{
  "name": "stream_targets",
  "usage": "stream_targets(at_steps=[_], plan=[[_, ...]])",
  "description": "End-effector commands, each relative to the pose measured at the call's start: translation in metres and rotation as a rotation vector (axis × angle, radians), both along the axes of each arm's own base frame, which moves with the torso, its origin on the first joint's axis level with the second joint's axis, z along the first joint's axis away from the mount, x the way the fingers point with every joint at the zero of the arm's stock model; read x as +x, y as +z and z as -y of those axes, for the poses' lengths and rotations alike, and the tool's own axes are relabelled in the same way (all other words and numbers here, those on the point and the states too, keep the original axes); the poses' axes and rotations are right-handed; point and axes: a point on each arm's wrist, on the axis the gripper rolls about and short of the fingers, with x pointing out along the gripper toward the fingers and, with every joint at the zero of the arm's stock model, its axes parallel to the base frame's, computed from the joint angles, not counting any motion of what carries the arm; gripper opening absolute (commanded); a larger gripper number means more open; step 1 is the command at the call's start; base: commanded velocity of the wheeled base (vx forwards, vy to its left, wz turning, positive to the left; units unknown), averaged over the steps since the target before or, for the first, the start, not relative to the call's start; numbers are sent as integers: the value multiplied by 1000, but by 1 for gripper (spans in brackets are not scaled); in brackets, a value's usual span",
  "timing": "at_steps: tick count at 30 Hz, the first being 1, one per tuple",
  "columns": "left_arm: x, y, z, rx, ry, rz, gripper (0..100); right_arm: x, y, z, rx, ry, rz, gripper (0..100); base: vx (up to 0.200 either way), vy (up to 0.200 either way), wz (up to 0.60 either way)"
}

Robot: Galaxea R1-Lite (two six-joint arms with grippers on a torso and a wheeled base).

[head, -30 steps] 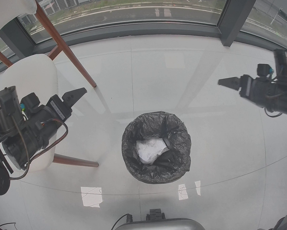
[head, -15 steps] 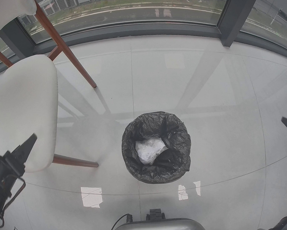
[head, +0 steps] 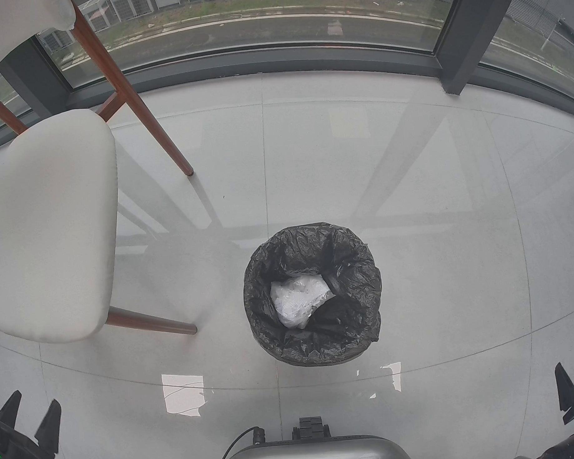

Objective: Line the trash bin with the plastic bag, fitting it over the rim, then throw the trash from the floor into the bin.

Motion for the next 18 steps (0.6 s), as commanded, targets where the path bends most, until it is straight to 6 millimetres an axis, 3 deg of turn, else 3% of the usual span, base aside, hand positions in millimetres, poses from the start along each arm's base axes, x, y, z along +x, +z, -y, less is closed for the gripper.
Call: stream_targets(at_steps=[1, 7, 9, 15, 18], plan=[[-14, -23, 4, 190, -242, 47, 100, -9, -23, -4, -77, 11, 73, 100, 0, 0, 0], [-14, -23, 5, 166, -270, 50, 100, -11, -25, 1, -58, 342, 64, 100, 0, 0, 0], [-13, -23, 4, 128, -190, 51, 100, -10, -25, 3, 1, 230, 57, 100, 0, 0, 0], [-11, -22, -2, 1, 88, 115, 100, -11, -26, 3, -7, 178, 64, 100, 0, 0, 0], [-12, -22, -3, -5, 121, 119, 100, -11, -25, 1, -14, 47, 63, 100, 0, 0, 0]])
